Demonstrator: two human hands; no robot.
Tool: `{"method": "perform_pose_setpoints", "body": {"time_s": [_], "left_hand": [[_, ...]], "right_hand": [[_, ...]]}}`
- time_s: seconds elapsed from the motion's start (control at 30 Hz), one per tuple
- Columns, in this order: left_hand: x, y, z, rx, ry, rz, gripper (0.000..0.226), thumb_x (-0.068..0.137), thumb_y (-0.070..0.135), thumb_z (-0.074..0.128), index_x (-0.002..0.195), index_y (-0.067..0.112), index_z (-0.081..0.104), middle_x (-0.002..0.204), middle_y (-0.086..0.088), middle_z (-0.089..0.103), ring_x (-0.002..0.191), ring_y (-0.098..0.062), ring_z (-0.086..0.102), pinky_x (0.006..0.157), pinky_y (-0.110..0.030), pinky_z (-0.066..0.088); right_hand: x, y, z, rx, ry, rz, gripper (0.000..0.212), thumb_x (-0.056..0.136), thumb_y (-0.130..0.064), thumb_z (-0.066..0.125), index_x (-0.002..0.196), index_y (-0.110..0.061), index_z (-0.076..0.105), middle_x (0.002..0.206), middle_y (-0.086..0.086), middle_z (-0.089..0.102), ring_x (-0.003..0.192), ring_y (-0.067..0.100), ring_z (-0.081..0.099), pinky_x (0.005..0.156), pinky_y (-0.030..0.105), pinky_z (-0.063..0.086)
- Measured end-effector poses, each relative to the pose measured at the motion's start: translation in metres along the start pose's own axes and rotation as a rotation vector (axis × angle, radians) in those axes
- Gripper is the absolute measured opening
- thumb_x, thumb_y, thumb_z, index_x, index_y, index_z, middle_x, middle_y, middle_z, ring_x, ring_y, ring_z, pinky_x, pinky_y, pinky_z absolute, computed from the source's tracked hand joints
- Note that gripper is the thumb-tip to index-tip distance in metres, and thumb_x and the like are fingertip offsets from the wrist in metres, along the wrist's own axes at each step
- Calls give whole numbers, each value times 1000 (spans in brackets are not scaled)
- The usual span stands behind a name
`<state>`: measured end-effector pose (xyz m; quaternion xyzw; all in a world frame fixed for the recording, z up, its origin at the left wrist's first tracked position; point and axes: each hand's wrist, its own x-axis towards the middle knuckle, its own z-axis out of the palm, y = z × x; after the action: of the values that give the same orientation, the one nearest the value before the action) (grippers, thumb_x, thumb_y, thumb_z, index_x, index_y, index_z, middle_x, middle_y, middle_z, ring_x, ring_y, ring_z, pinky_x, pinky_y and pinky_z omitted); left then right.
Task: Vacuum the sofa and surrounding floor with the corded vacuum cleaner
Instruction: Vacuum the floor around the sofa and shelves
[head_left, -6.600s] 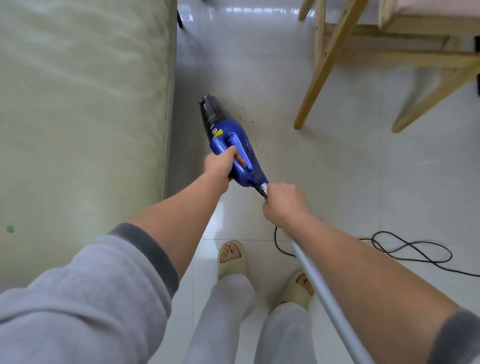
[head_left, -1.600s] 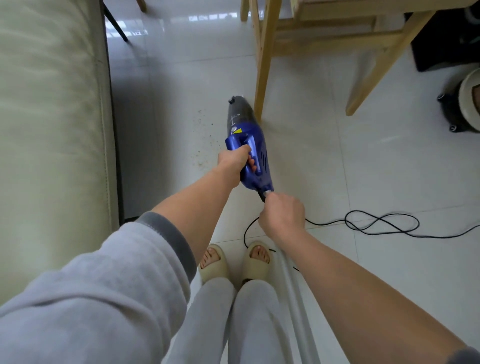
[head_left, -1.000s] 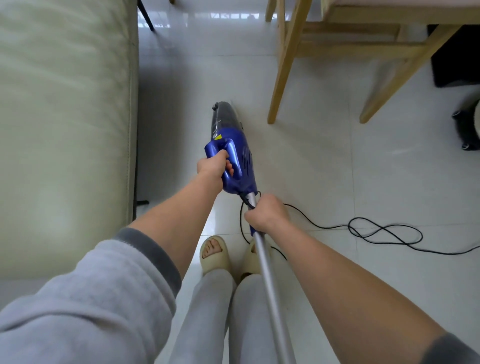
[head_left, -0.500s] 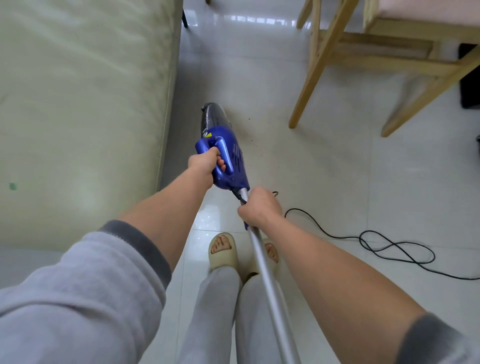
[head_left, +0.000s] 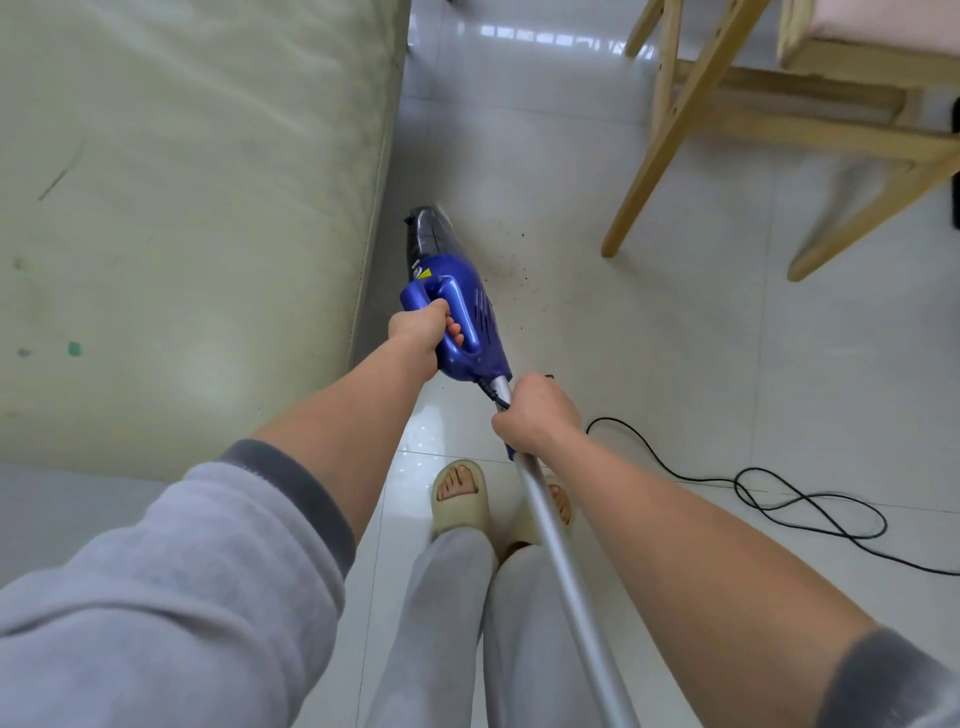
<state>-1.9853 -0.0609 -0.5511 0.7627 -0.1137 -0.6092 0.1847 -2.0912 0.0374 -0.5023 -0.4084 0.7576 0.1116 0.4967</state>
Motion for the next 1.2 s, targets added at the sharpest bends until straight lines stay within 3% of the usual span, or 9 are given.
{"method": "perform_pose_setpoints", "body": {"time_s": [0.23,0.37,0.57,0.67,0.8,1.0,1.2], "left_hand": [[-6,-1,10,50,0,-26,16,92,9,50,77,8,53,60,-1,53,51,-11,51,52,-21,47],[-11,-3,18,63,8,-39,14,92,10,50,79,8,54,60,-1,54,51,-11,52,54,-23,47],[-19,-8,36,102,0,-31,16,92,9,48,77,8,54,59,-1,53,50,-12,51,53,-22,46],[-25,-14,48,125,-21,-39,16,93,9,48,79,8,54,59,-1,52,51,-12,51,54,-23,47],[-34,-24,68,147,-47,-34,18,94,9,46,77,8,51,60,-2,51,50,-12,49,52,-22,46],[-42,-34,89,171,-66,-39,8,93,9,47,87,7,53,61,-2,51,49,-12,50,47,-22,44],[-48,-42,107,214,-85,-60,11,91,12,48,98,8,56,59,-1,52,49,-13,51,51,-23,45]], "right_hand": [[-2,8,-10,-72,35,-1,24,83,-6,50,67,-17,36,66,0,45,56,18,42,45,24,27],[-2,17,-15,-86,54,4,19,82,-7,50,69,-16,40,71,2,55,69,25,52,47,23,30],[-3,34,-20,-34,64,13,7,81,-8,50,82,-15,51,77,5,62,72,26,55,47,23,32],[-7,48,-23,-23,80,15,10,80,-8,49,86,-14,55,84,6,66,76,26,56,48,25,32],[-9,69,-27,-13,110,38,18,82,-12,51,97,-12,61,94,8,69,82,27,56,62,26,38],[-12,91,-35,-14,132,67,19,84,-13,53,101,-12,62,98,8,69,89,28,58,64,27,37],[-14,111,-42,-3,131,78,14,84,-12,54,96,-14,59,92,6,67,80,26,53,62,27,37]]}}
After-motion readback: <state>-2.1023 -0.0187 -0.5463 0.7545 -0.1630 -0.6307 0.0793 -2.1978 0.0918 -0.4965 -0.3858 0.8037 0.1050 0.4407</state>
